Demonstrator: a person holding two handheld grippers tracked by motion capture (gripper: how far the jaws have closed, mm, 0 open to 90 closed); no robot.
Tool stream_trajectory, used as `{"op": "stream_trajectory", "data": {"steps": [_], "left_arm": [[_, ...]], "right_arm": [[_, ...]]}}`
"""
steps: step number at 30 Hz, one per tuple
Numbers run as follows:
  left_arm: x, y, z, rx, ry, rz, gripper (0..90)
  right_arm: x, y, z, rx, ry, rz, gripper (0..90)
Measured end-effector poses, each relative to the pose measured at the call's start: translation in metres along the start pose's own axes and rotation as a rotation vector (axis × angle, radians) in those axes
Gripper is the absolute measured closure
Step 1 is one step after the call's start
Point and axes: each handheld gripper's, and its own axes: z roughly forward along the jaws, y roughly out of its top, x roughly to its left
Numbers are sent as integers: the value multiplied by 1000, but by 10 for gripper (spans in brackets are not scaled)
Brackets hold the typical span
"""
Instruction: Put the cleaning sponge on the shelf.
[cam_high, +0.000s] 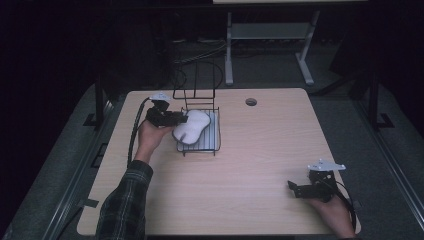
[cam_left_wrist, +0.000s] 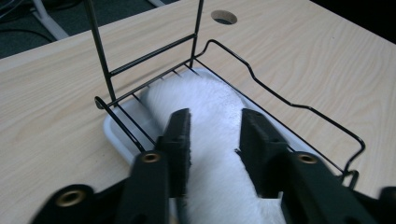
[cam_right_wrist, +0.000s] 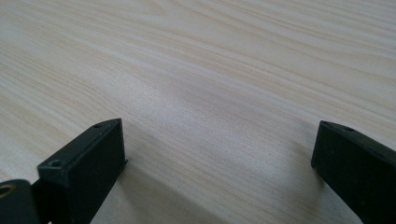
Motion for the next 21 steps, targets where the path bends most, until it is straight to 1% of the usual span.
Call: {"op": "stream_trajectory", "data": {"steps": [2, 3, 4, 7, 8, 10, 12, 14, 15, 17, 21], "left_arm": [[-2, -1, -4, -7, -9, 12, 767], [-4, -3, -7, -8, -27, 14, 821], [-5, -6, -8, -8, -29, 8, 897], [-7, -12, -9, 10, -37, 13, 898], [-8, -15, -9, 7, -37, 19, 898], [-11, -20, -9, 0, -43, 17, 898], [-15, -24, -8, 13, -45, 33, 899], [-19, -28, -6, 19, -55, 38, 898], [-21, -29, -5, 26, -56, 49, 899], [-25, -32, -1, 48, -52, 58, 899], [-29, -38, 8, 69, -65, 59, 899]], "right_arm": [[0, 0, 0, 0, 0, -1, 24], [0, 0, 0, 0, 0, -1, 24], [0, 0, 0, 0, 0, -1, 24], [0, 0, 0, 0, 0, -1, 24], [0, 0, 0, 0, 0, -1, 24], [0, 0, 0, 0, 0, -1, 24], [0, 0, 0, 0, 0, -1, 24], [0, 0, 0, 0, 0, -1, 24], [0, 0, 0, 0, 0, -1, 24], [0, 0, 0, 0, 0, -1, 24], [0, 0, 0, 0, 0, -1, 24]]}}
